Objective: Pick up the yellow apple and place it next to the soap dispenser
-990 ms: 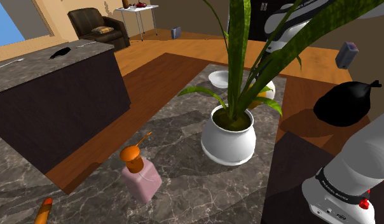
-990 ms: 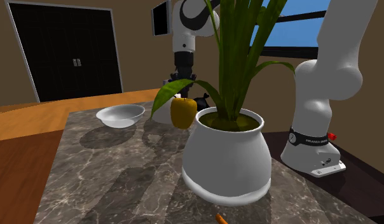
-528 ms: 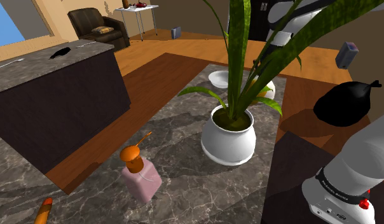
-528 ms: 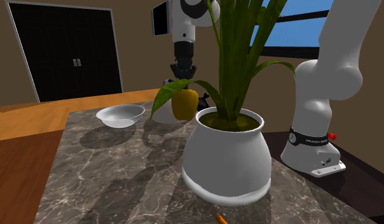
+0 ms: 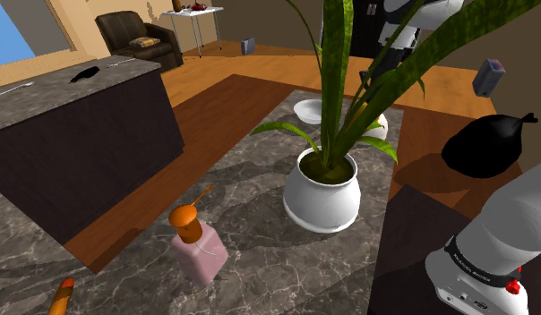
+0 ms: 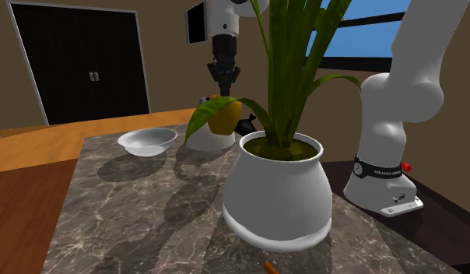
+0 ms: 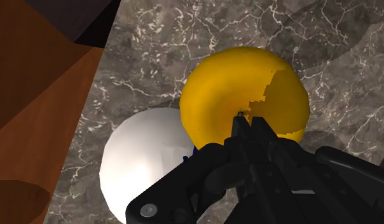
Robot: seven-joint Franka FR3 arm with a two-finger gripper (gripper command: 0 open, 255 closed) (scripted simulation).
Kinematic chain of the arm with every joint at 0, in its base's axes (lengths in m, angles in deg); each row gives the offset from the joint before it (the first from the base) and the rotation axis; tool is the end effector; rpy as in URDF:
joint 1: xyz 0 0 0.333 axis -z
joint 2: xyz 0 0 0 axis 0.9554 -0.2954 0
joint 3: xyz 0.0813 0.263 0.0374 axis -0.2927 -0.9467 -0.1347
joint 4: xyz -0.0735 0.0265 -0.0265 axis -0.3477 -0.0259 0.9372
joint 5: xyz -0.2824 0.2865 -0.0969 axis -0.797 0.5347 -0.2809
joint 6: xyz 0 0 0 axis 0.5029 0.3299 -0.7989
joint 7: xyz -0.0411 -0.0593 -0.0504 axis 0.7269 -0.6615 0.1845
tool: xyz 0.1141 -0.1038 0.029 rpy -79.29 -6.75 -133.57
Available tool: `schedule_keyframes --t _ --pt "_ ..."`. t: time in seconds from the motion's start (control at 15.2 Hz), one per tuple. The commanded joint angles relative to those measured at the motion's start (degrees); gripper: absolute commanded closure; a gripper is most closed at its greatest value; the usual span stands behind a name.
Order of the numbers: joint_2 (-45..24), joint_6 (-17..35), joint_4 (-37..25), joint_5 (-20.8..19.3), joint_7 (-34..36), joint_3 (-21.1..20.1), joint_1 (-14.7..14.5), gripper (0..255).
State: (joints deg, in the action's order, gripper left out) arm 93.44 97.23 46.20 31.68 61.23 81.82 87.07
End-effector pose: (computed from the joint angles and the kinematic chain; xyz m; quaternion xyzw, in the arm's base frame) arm 0.4732 -0.1961 0.3882 -0.9115 0.3960 0.0333 0.1059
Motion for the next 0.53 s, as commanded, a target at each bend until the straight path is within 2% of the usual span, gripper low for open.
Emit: schedule_keyframes --t 0.0,0.46 --pt "0.3 -1.4 -1.1 -0.1 0.3 0.0 0.0 255" --pt "1.0 -6.6 -5.8 -0.5 1.3 0.0 0.0 255"
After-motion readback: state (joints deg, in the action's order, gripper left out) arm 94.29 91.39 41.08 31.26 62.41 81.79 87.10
